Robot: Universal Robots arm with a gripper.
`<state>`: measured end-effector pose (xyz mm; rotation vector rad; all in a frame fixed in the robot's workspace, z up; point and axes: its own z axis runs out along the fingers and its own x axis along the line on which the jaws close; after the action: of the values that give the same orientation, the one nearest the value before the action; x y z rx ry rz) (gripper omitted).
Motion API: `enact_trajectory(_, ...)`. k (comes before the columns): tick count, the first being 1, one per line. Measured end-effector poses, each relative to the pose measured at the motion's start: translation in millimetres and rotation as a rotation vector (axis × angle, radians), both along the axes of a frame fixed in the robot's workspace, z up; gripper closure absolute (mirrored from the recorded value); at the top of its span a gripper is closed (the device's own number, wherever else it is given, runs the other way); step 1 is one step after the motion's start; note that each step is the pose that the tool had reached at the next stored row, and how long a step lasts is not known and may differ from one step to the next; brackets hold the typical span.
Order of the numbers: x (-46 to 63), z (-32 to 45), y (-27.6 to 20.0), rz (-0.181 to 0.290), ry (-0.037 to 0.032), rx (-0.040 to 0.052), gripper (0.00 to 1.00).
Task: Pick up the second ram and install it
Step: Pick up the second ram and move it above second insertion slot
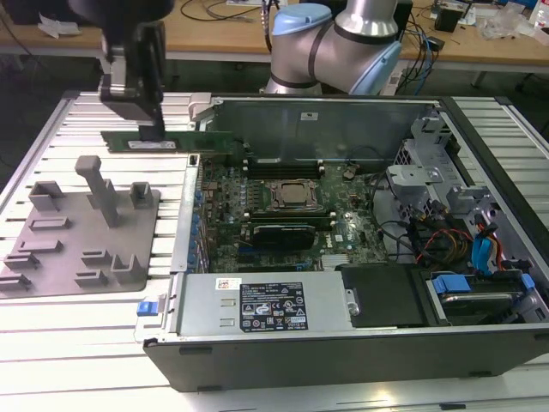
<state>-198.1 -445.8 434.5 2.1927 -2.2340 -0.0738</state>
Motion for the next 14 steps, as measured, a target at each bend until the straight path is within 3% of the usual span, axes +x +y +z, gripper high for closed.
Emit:
enact_trajectory(7,46.2,0.0,-0.5,0.000,0.0009,0.0000,0.91)
enact_trajectory(13,92.5,-0.1,-0.9,0.000,0.0032,0.0000,0.91)
enact_trajectory(14,104.1,-1.0,-0.2,0.000,0.0033,0.0000,0.91)
